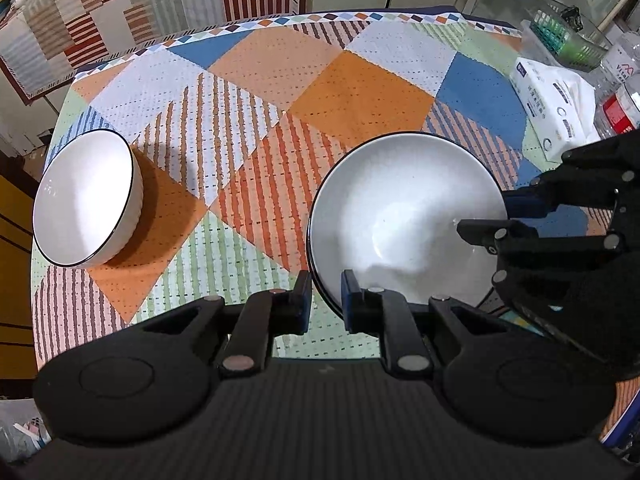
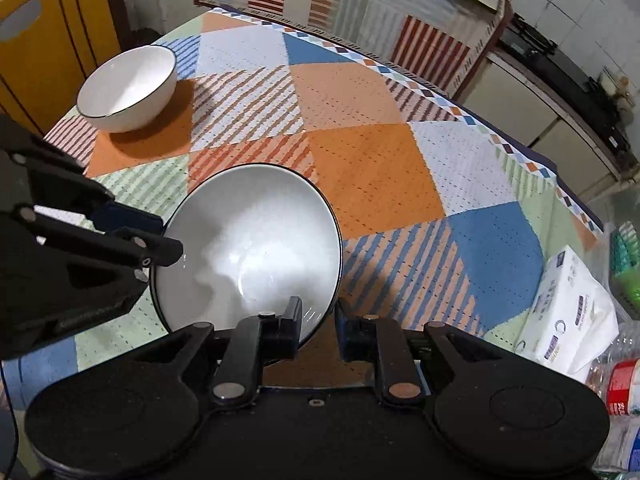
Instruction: Organize plates and bowls
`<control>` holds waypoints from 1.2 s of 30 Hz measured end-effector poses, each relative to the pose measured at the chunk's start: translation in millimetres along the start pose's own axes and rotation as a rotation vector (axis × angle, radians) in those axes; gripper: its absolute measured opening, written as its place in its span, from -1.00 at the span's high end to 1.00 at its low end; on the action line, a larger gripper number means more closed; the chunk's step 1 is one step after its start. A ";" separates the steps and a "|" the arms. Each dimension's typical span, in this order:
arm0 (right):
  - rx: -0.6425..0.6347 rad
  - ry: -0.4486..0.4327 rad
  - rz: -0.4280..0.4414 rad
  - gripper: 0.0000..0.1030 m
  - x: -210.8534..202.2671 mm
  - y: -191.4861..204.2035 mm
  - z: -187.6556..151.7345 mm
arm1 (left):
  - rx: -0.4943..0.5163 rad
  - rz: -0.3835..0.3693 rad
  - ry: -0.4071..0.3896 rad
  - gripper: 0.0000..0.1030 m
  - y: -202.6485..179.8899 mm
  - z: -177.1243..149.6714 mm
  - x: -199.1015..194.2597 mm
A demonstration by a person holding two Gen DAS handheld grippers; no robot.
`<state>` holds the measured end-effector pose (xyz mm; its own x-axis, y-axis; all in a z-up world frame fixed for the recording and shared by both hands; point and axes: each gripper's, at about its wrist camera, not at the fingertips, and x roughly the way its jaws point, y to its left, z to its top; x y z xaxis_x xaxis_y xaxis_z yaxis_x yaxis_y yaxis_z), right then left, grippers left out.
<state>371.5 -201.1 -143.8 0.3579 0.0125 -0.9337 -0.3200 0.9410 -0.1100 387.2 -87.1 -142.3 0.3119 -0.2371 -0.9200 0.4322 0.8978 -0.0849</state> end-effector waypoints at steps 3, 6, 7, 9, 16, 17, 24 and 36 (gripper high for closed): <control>0.003 -0.009 -0.002 0.58 0.1 0.0 -1.4 | -0.009 -0.008 -0.008 0.72 1.9 -1.7 -0.4; -0.003 -0.010 0.014 0.52 -0.2 -0.5 -2.7 | -0.019 -0.029 -0.012 0.72 4.8 -4.2 -3.4; 0.006 -0.012 0.026 0.51 -1.5 -2.1 -3.2 | -0.024 -0.039 -0.013 0.72 6.1 -5.3 -5.6; 0.031 -0.024 0.052 0.49 -6.0 -6.8 -4.9 | -0.026 -0.051 -0.017 0.72 8.5 -7.0 -10.3; 0.126 -0.112 0.154 0.39 -32.7 -21.5 -12.9 | -0.016 -0.060 -0.043 0.71 20.3 -13.2 -37.8; 0.131 -0.126 0.165 0.39 -37.1 -22.1 -13.3 | -0.018 -0.063 -0.048 0.69 23.3 -13.8 -43.1; 0.127 -0.210 0.203 0.37 -68.1 -16.6 -9.3 | -0.050 -0.076 -0.079 0.66 53.5 -16.5 -78.1; 0.079 -0.255 0.312 0.23 -84.3 26.4 32.9 | -0.081 -0.017 -0.136 0.55 129.9 -9.8 -102.3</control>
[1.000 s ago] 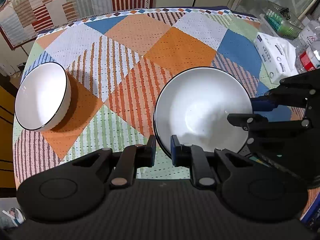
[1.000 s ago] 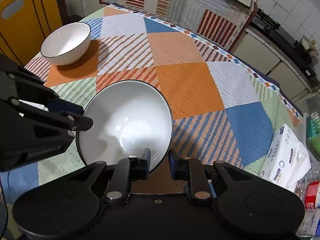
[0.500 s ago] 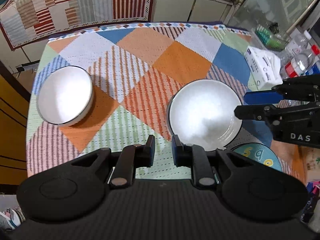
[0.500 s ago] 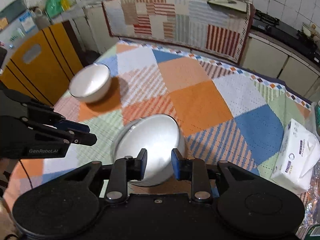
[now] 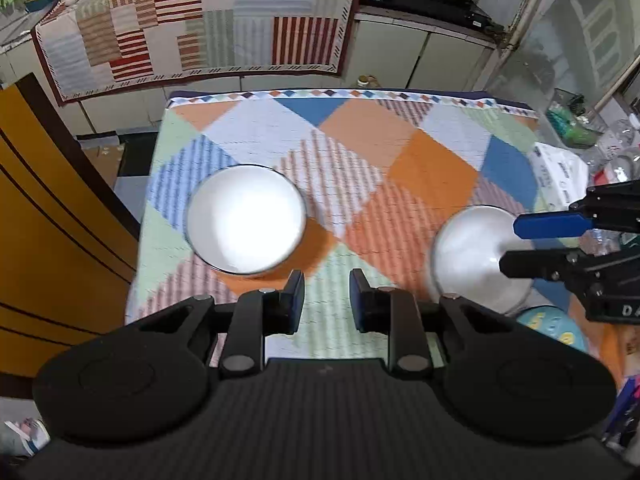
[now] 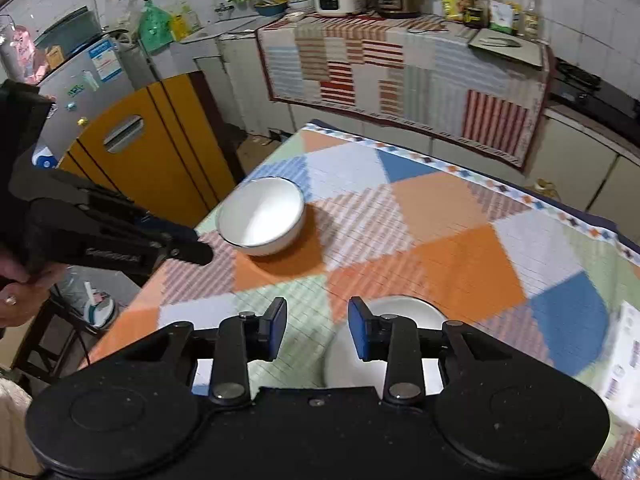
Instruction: Organize plates and bowls
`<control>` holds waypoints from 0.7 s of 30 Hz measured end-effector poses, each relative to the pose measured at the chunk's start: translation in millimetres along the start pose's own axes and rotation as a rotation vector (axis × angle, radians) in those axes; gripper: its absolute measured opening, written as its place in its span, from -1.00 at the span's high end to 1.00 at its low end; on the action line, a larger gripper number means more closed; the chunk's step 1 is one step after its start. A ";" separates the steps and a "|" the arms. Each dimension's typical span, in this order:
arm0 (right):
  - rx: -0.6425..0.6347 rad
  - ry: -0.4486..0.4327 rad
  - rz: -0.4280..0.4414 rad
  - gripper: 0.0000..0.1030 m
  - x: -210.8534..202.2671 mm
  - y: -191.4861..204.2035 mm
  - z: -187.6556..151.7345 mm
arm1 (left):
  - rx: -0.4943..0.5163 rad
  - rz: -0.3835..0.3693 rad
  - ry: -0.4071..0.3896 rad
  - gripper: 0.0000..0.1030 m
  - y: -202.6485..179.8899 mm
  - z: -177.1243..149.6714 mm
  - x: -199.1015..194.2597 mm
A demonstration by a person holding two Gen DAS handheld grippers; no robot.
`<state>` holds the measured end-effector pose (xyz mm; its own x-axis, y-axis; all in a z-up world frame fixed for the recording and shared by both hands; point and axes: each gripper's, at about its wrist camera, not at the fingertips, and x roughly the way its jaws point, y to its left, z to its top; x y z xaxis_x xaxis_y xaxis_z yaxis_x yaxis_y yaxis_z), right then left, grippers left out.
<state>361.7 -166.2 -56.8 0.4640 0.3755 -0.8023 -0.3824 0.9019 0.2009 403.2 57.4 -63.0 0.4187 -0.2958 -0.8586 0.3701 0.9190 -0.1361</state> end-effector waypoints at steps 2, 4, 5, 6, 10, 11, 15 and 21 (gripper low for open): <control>-0.007 0.003 0.017 0.19 10.1 9.0 7.2 | 0.020 0.020 0.002 0.54 10.7 3.5 4.9; -0.018 0.006 0.025 0.11 21.1 17.9 13.5 | 0.037 0.034 0.005 0.50 21.9 6.7 11.2; -0.023 0.012 0.028 0.09 27.4 22.5 17.0 | 0.040 0.039 0.011 0.46 27.2 8.1 14.7; -0.025 0.017 0.031 0.04 35.0 26.6 21.0 | 0.039 0.046 0.017 0.44 33.6 9.4 18.2; -0.001 0.008 0.031 -0.27 62.4 36.7 33.7 | 0.057 0.072 0.024 0.11 56.4 13.0 31.8; 0.004 0.006 0.024 -0.27 70.3 39.1 36.5 | 0.058 0.080 0.017 0.05 62.0 14.0 35.0; 0.046 0.016 -0.005 -0.27 106.2 37.6 48.5 | 0.047 0.119 0.011 0.00 81.1 20.2 51.8; 0.170 0.057 -0.012 -0.22 158.0 23.5 63.2 | 0.039 0.153 0.016 0.00 96.7 22.1 81.2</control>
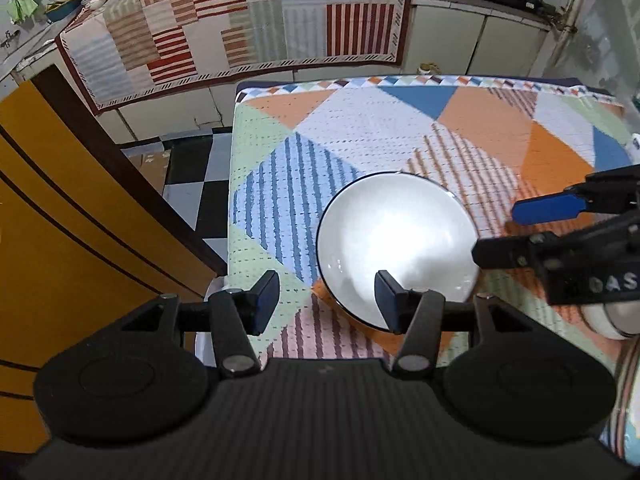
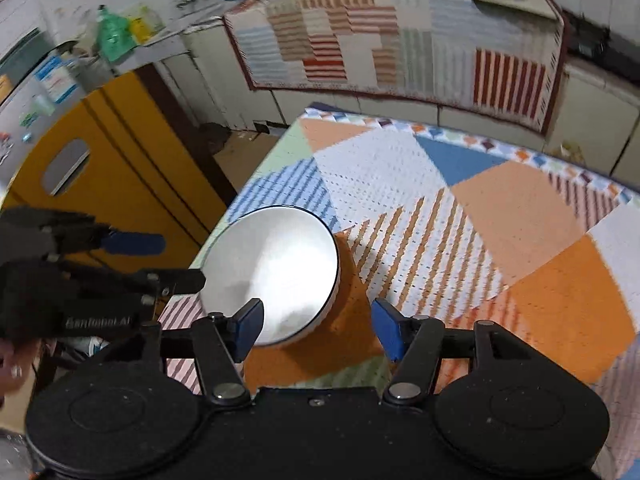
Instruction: Organize plates and bowls
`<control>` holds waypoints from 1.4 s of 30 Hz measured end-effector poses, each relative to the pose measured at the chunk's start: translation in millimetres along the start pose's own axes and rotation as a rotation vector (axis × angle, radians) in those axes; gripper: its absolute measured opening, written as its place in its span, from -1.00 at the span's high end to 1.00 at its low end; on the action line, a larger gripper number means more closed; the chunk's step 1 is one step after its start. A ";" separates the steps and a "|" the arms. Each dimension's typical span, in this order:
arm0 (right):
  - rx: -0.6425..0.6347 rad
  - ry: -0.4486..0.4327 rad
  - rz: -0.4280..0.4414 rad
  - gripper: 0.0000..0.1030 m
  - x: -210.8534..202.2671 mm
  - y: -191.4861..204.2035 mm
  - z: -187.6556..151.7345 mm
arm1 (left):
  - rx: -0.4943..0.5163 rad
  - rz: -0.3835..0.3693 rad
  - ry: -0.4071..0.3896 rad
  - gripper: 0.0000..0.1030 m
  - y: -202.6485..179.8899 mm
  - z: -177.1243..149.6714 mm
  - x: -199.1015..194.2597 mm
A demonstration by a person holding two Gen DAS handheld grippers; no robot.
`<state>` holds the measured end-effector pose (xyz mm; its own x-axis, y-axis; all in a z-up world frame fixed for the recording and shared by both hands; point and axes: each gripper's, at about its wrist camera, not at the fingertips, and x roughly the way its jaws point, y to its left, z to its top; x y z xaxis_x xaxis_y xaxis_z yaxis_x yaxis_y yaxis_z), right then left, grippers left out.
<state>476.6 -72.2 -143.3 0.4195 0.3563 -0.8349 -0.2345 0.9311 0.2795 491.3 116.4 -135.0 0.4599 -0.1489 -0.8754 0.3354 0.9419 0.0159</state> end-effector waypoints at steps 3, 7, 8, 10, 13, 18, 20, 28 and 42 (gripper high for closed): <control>0.034 0.007 -0.037 -0.03 20.0 0.9 2.1 | -0.032 0.025 -0.044 0.00 2.5 -4.9 4.4; 0.010 -0.023 -0.055 0.12 36.3 9.2 -0.9 | -0.088 0.025 -0.034 0.00 6.5 -9.5 20.6; 0.016 -0.019 -0.058 0.20 40.3 9.2 -1.7 | -0.095 0.030 -0.033 0.00 6.6 -11.0 24.1; 0.029 -0.009 -0.088 0.56 45.2 8.0 -3.5 | -0.109 0.024 -0.027 0.05 6.3 -14.9 29.8; 0.088 -0.003 -0.086 0.58 47.2 -1.5 -7.7 | -0.160 -0.022 0.005 0.08 7.8 -21.3 36.6; 0.154 0.015 -0.105 0.60 55.8 -10.1 -6.3 | -0.257 -0.121 0.044 0.65 7.3 -23.3 38.1; 0.187 0.013 -0.059 0.90 56.5 -10.6 -4.0 | -0.266 -0.101 0.073 0.71 4.1 -23.1 36.6; 0.208 0.057 -0.024 0.82 29.4 -4.5 -14.5 | -0.281 -0.160 0.148 0.72 -4.3 -29.3 5.0; 0.173 -0.155 -0.060 0.79 -127.0 -28.9 -59.5 | -0.160 -0.303 0.084 0.72 -108.2 -26.4 -89.5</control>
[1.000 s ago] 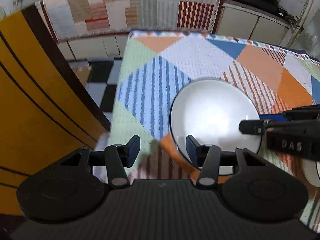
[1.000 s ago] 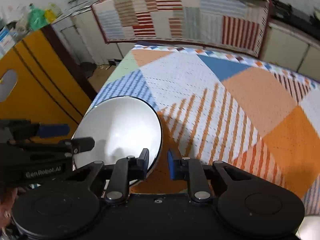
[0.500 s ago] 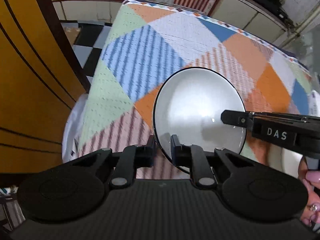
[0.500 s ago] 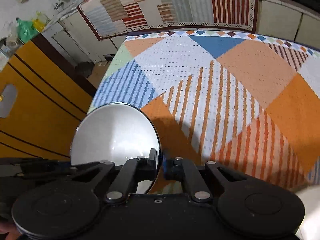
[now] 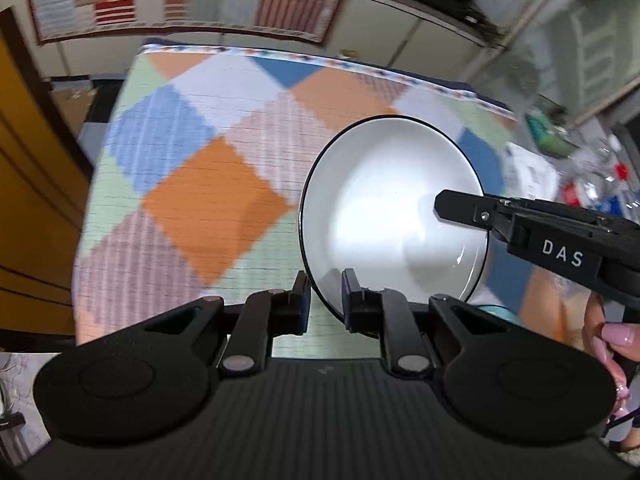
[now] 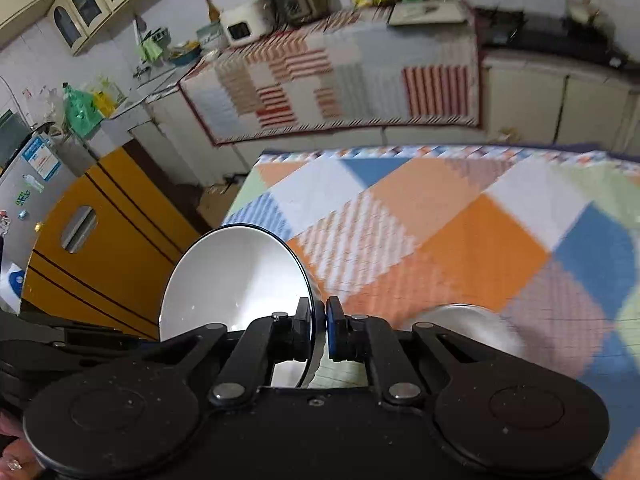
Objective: Organize plates and bowls
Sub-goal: 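Lower the held bowl into the other white bowl and open the left gripper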
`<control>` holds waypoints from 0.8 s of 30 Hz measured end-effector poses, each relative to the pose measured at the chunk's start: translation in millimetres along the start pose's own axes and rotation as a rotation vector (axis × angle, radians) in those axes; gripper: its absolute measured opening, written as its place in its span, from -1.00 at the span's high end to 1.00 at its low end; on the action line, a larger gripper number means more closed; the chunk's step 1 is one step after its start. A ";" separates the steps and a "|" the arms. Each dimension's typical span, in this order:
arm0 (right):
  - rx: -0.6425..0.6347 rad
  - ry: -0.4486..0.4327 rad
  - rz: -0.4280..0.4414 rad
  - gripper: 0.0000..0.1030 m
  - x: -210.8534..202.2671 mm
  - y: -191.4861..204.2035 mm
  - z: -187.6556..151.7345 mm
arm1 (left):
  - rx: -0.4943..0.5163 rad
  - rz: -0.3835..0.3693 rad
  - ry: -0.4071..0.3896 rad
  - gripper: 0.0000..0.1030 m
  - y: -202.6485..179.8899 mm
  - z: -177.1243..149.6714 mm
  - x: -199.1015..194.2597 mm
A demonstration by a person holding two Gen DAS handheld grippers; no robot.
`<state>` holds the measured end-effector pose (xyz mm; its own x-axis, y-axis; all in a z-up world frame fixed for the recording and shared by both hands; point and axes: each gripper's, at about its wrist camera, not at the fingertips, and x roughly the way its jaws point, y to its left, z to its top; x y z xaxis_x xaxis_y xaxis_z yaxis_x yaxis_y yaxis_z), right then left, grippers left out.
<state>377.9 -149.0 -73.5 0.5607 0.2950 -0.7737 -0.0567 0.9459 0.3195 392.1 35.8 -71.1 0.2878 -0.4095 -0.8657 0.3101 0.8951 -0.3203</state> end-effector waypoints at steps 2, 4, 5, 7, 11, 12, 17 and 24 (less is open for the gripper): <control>0.002 -0.016 -0.024 0.79 -16.7 -12.4 -3.5 | 0.017 -0.020 0.011 0.72 -17.7 -1.1 4.6; 0.006 -0.026 -0.046 0.79 -26.5 -24.1 -8.1 | 0.038 -0.031 0.022 0.72 -33.1 -1.2 11.6; 0.008 -0.030 -0.059 0.79 -30.3 -31.2 -10.5 | 0.047 -0.031 0.027 0.72 -39.6 -2.0 15.3; 0.011 -0.024 -0.079 0.79 -34.4 -42.3 -14.8 | 0.060 -0.035 0.041 0.72 -51.0 -2.4 25.2; 0.006 -0.010 -0.116 0.79 -35.0 -63.0 -24.4 | 0.050 -0.051 0.084 0.72 -64.6 -4.4 47.1; 0.001 -0.007 -0.123 0.79 -33.8 -66.0 -26.5 | 0.047 -0.055 0.096 0.72 -66.0 -5.4 51.8; -0.070 0.004 -0.173 0.79 -30.5 -76.3 -42.2 | 0.045 -0.048 0.131 0.72 -71.3 -8.7 73.1; -0.207 -0.036 -0.226 0.80 -13.6 -76.0 -61.3 | 0.107 0.051 0.119 0.72 -85.8 -11.7 87.4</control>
<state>324.0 -216.6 -120.8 0.6068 0.0724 -0.7915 -0.0919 0.9956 0.0206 380.0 -74.7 -123.8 0.1978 -0.3347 -0.9213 0.3940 0.8878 -0.2380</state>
